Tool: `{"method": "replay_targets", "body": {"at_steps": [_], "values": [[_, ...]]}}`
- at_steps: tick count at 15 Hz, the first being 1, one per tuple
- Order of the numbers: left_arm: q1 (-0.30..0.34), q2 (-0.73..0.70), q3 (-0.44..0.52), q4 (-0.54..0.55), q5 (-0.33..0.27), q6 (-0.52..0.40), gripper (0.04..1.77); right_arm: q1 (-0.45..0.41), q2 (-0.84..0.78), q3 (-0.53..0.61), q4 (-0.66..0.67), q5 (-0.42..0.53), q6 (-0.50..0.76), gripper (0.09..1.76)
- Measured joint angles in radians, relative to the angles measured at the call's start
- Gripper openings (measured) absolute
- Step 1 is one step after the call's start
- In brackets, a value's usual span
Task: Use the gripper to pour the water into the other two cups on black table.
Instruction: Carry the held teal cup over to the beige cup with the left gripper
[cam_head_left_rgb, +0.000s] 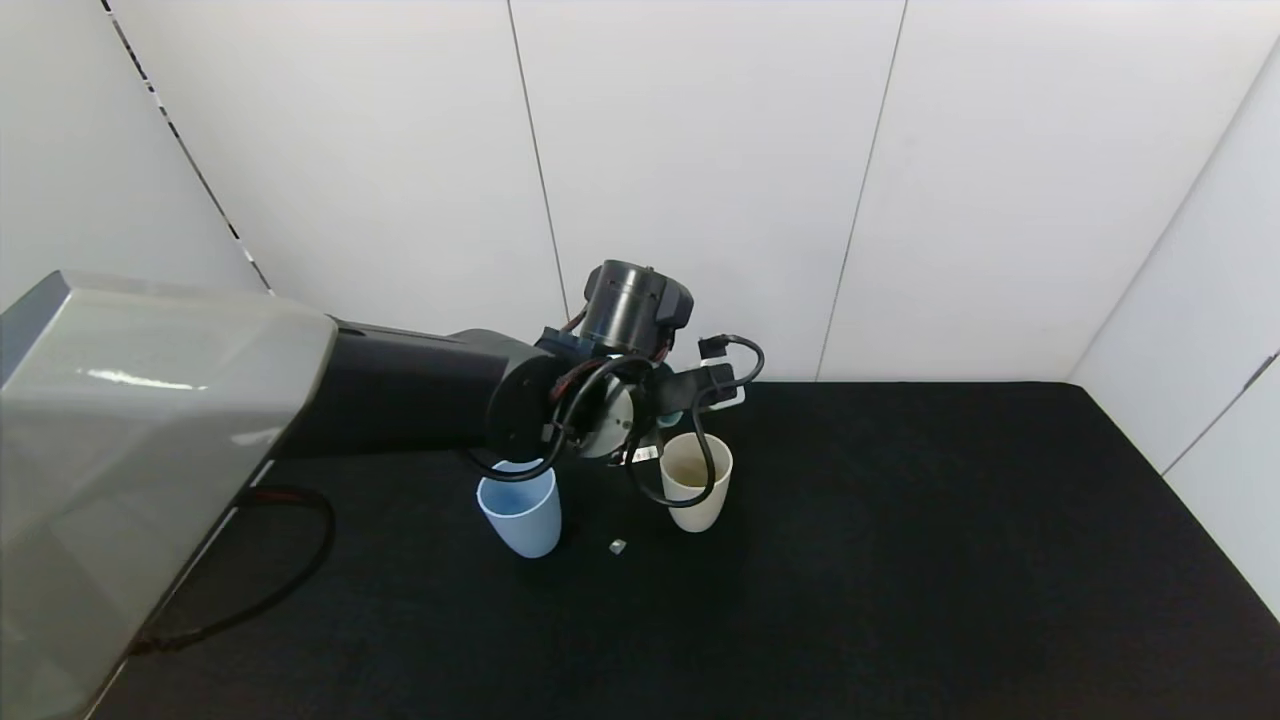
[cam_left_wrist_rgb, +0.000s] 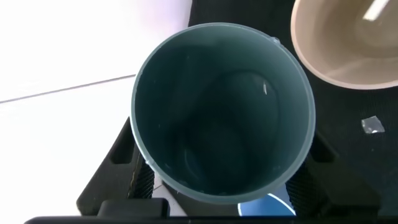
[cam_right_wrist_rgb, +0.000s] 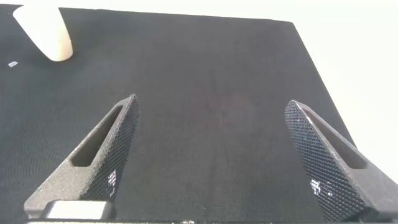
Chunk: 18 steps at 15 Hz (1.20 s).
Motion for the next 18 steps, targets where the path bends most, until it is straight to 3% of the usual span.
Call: {"method": "replay_targets", "body": {"at_steps": [5,18], "values": [[-0.030,0.002,-0.001,-0.003,0.089,0.080,1.16,0.000,0.000,0.000,0.000,0.000,0.000,1.71],[-0.069,0.016,-0.009,-0.015,0.204,0.256,1.16,0.000,0.000,0.000,0.000,0.000,0.000,1.71]]}}
